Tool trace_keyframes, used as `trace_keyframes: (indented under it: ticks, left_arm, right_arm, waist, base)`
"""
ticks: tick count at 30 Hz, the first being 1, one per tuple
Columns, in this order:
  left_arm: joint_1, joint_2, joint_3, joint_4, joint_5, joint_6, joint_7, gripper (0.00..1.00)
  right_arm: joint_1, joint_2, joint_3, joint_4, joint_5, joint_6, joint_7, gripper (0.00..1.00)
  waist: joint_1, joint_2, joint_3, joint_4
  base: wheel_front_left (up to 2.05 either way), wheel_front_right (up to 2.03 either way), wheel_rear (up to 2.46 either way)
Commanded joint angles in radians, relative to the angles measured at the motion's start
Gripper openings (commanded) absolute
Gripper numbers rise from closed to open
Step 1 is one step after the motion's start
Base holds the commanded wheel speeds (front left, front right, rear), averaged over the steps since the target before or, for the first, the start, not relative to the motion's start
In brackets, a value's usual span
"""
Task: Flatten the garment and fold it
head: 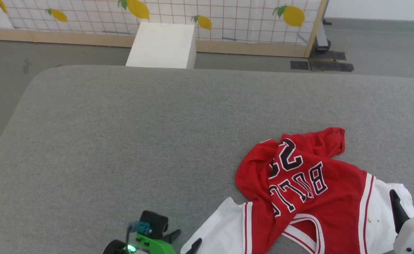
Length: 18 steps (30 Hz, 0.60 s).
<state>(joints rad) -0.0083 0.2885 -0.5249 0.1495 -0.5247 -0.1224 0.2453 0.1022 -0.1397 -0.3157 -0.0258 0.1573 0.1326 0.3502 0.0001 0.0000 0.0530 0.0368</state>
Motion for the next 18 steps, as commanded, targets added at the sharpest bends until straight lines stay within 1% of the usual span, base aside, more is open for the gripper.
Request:
trace_keyframes:
  ticks: [1, 5, 10, 12, 13, 14, 16, 18]
  left_arm:
    - [-0.028, 0.011, -0.015, 0.007, -0.009, -0.005, 0.034, 1.00]
    - [-0.076, 0.015, -0.046, 0.042, -0.020, -0.006, 0.085, 1.00]
    - [-0.124, 0.011, -0.068, 0.111, -0.002, -0.006, 0.099, 1.00]
    - [-0.133, 0.009, -0.091, 0.143, -0.004, -0.006, 0.125, 1.00]
    - [-0.136, 0.008, -0.101, 0.154, -0.011, -0.006, 0.137, 0.47]
    - [-0.141, 0.007, -0.114, 0.164, -0.021, -0.007, 0.146, 0.00]
    - [-0.149, 0.013, -0.135, 0.176, -0.035, -0.008, 0.145, 0.00]
    - [-0.160, 0.019, -0.132, 0.181, -0.045, -0.008, 0.109, 0.00]
  right_arm:
    - [-0.011, 0.008, 0.006, -0.015, -0.003, -0.002, -0.012, 1.00]
    - [-0.011, 0.018, 0.020, -0.026, -0.004, -0.002, -0.024, 1.00]
    - [-0.014, 0.027, 0.022, -0.020, -0.014, -0.002, -0.025, 1.00]
    - [-0.018, 0.030, 0.022, -0.020, -0.019, -0.002, -0.029, 1.00]
    - [-0.021, 0.032, 0.021, -0.020, -0.020, -0.002, -0.032, 1.00]
    - [-0.024, 0.034, 0.020, -0.019, -0.021, -0.002, -0.034, 1.00]
    - [-0.027, 0.037, 0.021, -0.016, -0.023, -0.002, -0.036, 1.00]
    - [-0.029, 0.039, 0.018, -0.012, -0.025, -0.002, -0.038, 1.00]
  waist:
    - [-0.0001, 0.0000, 0.018, -0.019]
    - [-0.0001, 0.0000, 0.044, -0.040]
    - [-0.0001, 0.0000, 0.078, -0.060]
    - [-0.0001, 0.0000, 0.091, -0.065]
    - [-0.0001, 0.0000, 0.095, -0.066]
    - [-0.0001, 0.0000, 0.097, -0.067]
    - [-0.0001, 0.0000, 0.099, -0.069]
    - [-0.0001, 0.0000, 0.094, -0.068]
  base:
    - [0.00, 0.00, 0.00]
    - [0.00, 0.00, 0.00]
    - [0.00, 0.00, 0.00]
    - [0.00, 0.00, 0.00]
    - [0.00, 0.00, 0.00]
    - [0.00, 0.00, 0.00]
    - [0.00, 0.00, 0.00]
    - [0.00, 0.00, 0.00]
